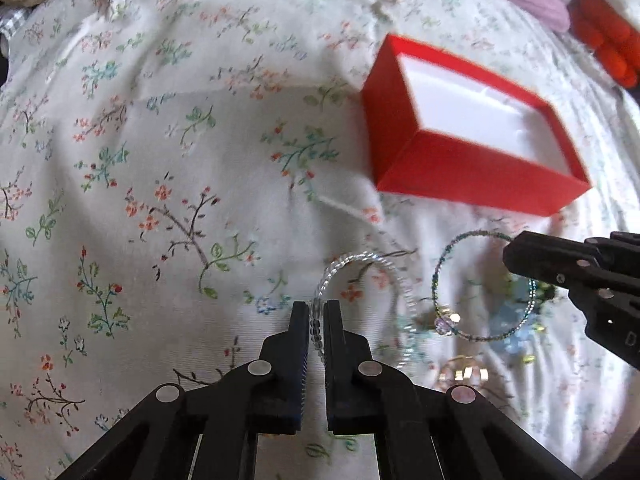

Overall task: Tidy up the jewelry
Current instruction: 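Lift both bracelets with the left tool and release them into the red box, then move the left tool back to the green-and-blue beaded bracelet, then grasp the green-beaded bracelet with the left tool and lift it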

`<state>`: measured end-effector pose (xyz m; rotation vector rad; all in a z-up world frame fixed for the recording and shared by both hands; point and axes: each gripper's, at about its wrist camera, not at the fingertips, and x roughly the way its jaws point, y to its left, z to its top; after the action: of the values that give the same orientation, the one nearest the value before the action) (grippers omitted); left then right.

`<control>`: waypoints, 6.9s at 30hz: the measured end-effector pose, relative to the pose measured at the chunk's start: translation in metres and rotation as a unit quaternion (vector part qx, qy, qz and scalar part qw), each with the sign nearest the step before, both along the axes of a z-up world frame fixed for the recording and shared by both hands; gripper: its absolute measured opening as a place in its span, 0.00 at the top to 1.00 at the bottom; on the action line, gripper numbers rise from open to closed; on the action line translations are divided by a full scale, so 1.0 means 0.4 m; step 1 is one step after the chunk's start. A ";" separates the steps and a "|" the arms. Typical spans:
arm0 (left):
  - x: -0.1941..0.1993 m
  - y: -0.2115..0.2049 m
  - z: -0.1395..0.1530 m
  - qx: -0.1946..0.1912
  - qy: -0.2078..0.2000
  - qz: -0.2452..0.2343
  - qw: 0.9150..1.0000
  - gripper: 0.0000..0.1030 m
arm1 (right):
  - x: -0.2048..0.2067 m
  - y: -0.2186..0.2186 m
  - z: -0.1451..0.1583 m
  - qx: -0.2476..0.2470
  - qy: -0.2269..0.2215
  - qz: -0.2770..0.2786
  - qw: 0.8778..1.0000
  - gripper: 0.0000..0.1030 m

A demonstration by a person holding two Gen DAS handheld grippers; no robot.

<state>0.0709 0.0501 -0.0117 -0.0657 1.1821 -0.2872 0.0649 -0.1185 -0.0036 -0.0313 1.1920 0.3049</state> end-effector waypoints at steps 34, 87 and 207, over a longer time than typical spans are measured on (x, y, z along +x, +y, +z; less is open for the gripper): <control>0.136 -0.222 0.203 -0.151 -0.093 -0.034 0.984 0.99 | 0.081 -0.240 0.134 0.056 -0.087 -0.156 0.982 0.94; 0.054 -0.153 0.106 0.063 -0.062 0.005 0.996 0.22 | 0.003 -0.205 0.105 -0.001 -0.054 -0.131 0.990 0.48; -0.008 -0.176 0.143 -0.073 -0.057 -0.066 0.993 0.99 | -0.010 -0.220 -0.056 0.059 0.087 -0.147 0.983 0.52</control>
<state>0.0679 -0.0204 0.0455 -0.0978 1.0525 -0.4889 0.0610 -0.2063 -0.0259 0.2785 1.3309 0.1191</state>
